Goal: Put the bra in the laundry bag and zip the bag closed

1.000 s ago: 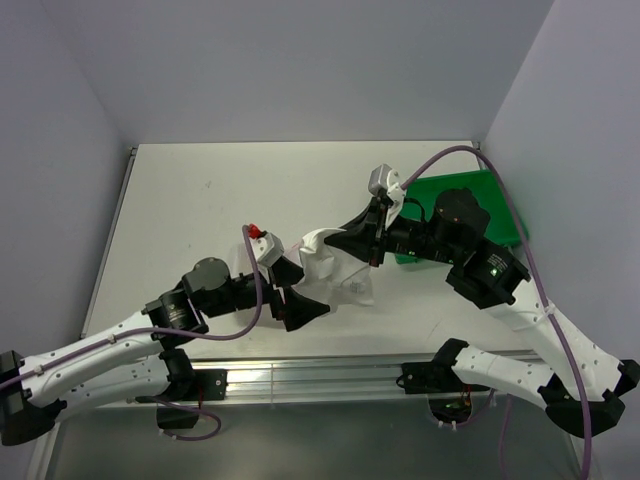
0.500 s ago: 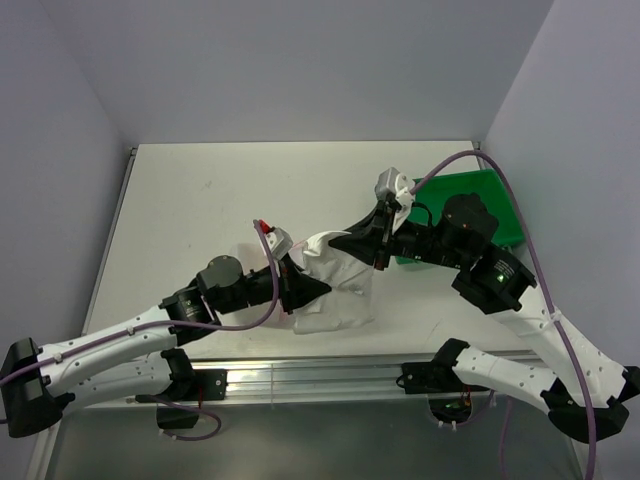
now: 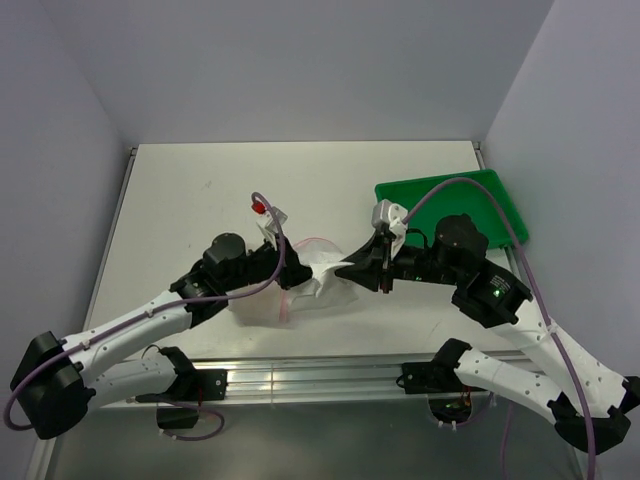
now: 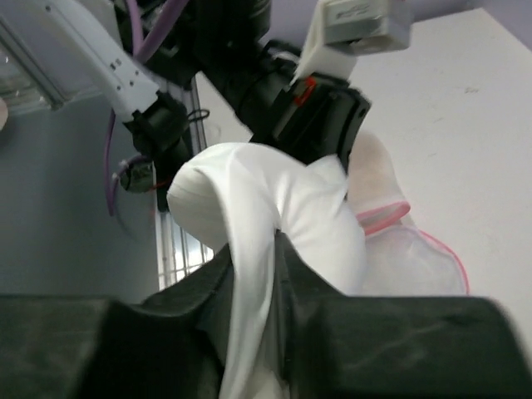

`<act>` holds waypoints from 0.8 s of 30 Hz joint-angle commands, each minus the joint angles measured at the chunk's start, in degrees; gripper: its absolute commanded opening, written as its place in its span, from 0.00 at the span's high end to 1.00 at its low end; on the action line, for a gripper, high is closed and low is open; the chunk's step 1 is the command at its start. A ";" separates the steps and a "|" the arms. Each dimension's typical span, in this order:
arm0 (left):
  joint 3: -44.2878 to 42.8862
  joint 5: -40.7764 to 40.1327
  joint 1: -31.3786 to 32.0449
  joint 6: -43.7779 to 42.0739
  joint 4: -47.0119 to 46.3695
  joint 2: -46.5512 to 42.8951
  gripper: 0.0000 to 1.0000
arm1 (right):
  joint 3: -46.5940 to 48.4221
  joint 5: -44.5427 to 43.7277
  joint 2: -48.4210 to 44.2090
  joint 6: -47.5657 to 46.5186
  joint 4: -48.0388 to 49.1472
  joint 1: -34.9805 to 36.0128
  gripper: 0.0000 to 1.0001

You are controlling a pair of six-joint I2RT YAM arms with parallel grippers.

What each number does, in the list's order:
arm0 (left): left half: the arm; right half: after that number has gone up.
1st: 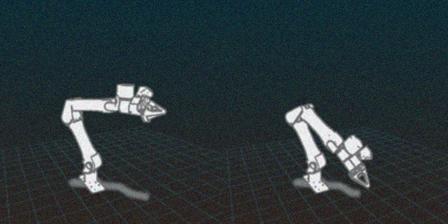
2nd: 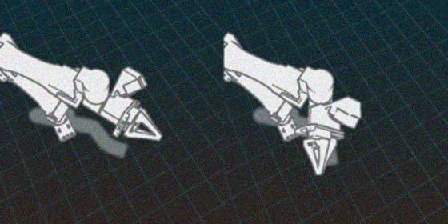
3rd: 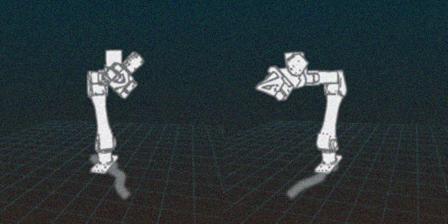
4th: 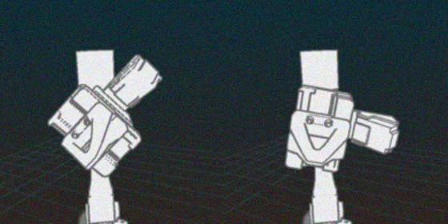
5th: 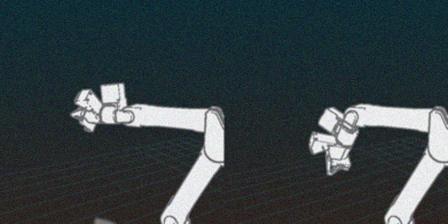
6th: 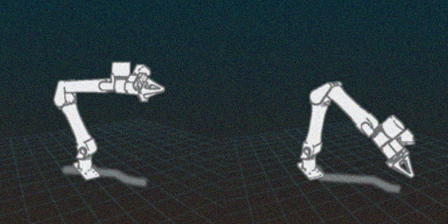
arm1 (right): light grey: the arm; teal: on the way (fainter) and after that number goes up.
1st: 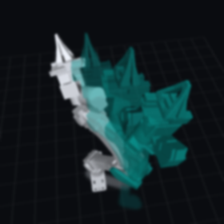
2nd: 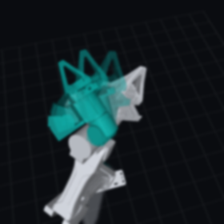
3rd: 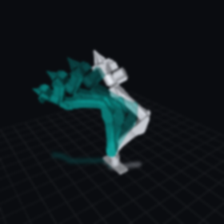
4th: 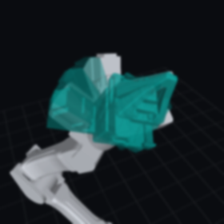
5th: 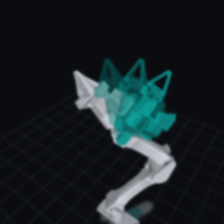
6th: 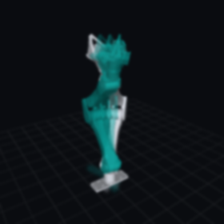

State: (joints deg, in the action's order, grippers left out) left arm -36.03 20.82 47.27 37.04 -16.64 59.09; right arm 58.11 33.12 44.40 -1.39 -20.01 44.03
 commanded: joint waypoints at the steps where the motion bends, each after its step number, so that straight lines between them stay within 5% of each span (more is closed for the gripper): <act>1: -2.90 1.07 -3.23 1.99 0.03 0.94 1.00 | -0.97 3.96 -1.86 -0.63 -1.96 1.49 0.70; 3: -4.22 0.89 -4.11 2.07 1.00 1.46 1.00 | -1.59 4.58 -1.69 -0.90 -3.53 3.33 0.51; 6: -5.71 0.54 -6.39 1.99 1.70 1.82 1.00 | -1.94 2.57 -1.51 -1.34 -6.43 5.71 0.40; 17: -5.37 -6.30 -6.84 -0.20 4.33 -2.66 1.00 | -5.38 -13.06 -3.63 6.74 -1.09 6.68 0.25; 24: -2.03 -15.97 -5.26 -2.40 4.16 -9.69 1.00 | -5.19 -29.56 0.95 24.90 7.95 6.33 0.11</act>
State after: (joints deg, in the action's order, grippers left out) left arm -38.72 10.55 40.97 36.69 -11.09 52.38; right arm 52.23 15.79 43.97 12.60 -19.70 50.48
